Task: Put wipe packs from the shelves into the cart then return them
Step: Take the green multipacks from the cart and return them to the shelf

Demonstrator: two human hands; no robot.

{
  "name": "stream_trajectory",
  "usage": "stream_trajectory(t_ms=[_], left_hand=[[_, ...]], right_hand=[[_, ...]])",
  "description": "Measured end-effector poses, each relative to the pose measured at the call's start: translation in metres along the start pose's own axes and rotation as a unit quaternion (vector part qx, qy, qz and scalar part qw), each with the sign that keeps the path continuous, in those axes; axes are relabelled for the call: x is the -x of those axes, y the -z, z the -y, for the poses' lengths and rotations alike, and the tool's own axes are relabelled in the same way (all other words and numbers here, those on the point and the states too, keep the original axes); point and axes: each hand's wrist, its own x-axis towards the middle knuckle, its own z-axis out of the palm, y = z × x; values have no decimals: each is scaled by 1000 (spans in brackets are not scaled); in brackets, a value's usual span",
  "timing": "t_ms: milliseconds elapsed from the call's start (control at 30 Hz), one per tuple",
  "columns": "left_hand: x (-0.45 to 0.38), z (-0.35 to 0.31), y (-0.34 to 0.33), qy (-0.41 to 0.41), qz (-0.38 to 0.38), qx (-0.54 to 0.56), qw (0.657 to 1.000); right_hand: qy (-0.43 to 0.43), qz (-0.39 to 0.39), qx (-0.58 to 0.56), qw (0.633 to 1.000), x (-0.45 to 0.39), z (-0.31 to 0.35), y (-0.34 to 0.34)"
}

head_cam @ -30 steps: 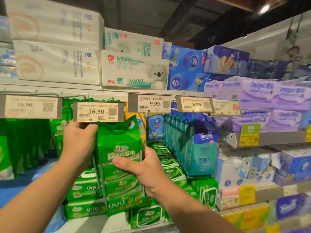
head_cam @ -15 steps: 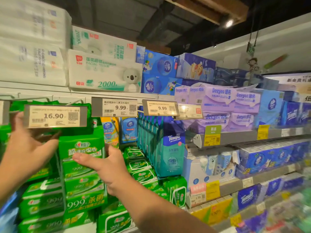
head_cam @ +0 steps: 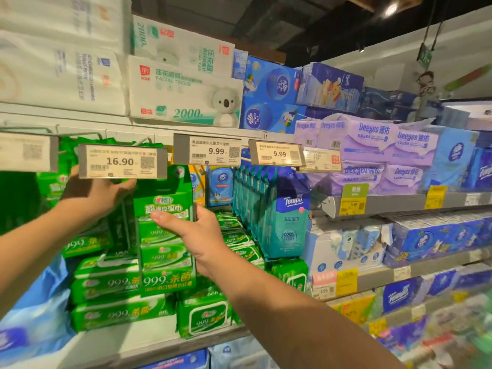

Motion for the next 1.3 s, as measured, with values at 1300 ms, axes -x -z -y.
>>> stream_trajectory(t_ms=[1300], left_hand=[[134, -9, 144, -3, 13, 130, 991]], right_hand=[[20, -118, 78, 990, 81, 37, -191]])
